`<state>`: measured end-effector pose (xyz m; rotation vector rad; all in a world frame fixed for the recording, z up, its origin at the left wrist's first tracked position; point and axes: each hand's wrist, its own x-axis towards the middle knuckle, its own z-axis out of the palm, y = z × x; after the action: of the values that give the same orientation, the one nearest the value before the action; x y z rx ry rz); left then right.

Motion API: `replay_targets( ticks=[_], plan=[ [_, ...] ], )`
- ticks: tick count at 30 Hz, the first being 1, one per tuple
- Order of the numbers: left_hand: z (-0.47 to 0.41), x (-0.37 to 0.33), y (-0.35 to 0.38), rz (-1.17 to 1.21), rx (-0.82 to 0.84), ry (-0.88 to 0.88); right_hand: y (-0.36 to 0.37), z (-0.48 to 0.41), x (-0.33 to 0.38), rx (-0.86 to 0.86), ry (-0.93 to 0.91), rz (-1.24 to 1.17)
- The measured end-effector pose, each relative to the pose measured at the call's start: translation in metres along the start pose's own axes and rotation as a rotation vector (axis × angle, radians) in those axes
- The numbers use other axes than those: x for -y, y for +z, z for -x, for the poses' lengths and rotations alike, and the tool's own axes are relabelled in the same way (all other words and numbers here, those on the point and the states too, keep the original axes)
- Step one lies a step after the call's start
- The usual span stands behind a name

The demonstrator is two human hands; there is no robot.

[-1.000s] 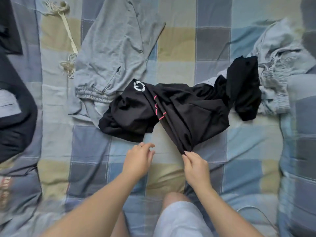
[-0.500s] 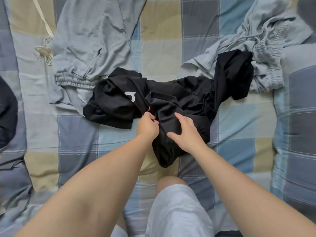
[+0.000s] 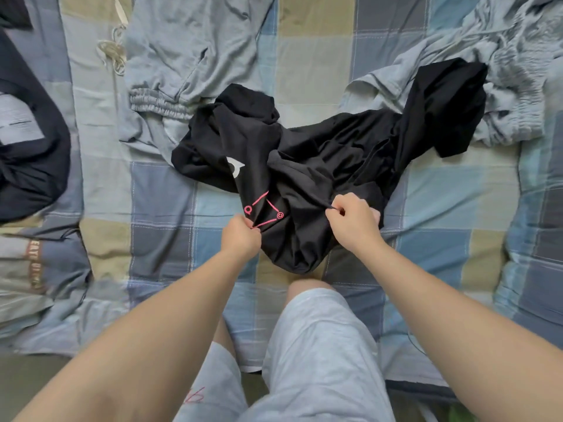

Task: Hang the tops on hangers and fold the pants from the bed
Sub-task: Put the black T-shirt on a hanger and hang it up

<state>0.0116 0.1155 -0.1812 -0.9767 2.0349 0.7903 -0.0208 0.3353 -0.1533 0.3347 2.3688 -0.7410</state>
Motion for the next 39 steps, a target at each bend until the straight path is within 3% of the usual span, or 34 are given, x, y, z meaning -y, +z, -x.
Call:
replay_targets(
  ticks=[5,7,9,12,16,19,23,28,34,39],
  plan=[
    [0.064,-0.027,-0.011,0.153,0.057,0.034,-0.039,0.080,0.008,0.097,-0.196,-0.284],
    [0.091,-0.048,-0.025,0.365,0.135,0.029,-0.056,0.110,0.015,0.139,-0.296,-0.259],
    [0.115,-0.067,-0.041,0.494,0.317,-0.004,-0.073,0.136,0.025,0.210,-0.377,-0.154],
    [0.144,-0.084,-0.064,0.391,0.507,0.047,-0.101,0.170,0.043,0.293,-0.518,-0.066],
    [0.178,-0.082,-0.085,0.166,0.543,0.171,-0.136,0.197,0.073,0.364,-0.685,-0.044],
    [0.201,-0.066,-0.095,0.315,0.464,0.255,-0.147,0.213,0.088,0.410,-0.722,-0.060],
    [0.220,-0.021,-0.124,0.577,0.075,0.357,-0.140,0.234,0.095,0.487,-0.587,-0.062],
    [0.238,0.058,-0.172,0.734,-0.082,0.479,-0.110,0.268,0.122,0.303,-0.516,-0.108],
    [0.278,0.137,-0.243,0.794,-0.061,0.601,-0.056,0.337,0.167,-0.064,-0.454,-0.280],
    [0.340,0.153,-0.290,0.718,-0.057,0.685,-0.058,0.382,0.209,-0.188,-0.376,-0.280]
  ],
)
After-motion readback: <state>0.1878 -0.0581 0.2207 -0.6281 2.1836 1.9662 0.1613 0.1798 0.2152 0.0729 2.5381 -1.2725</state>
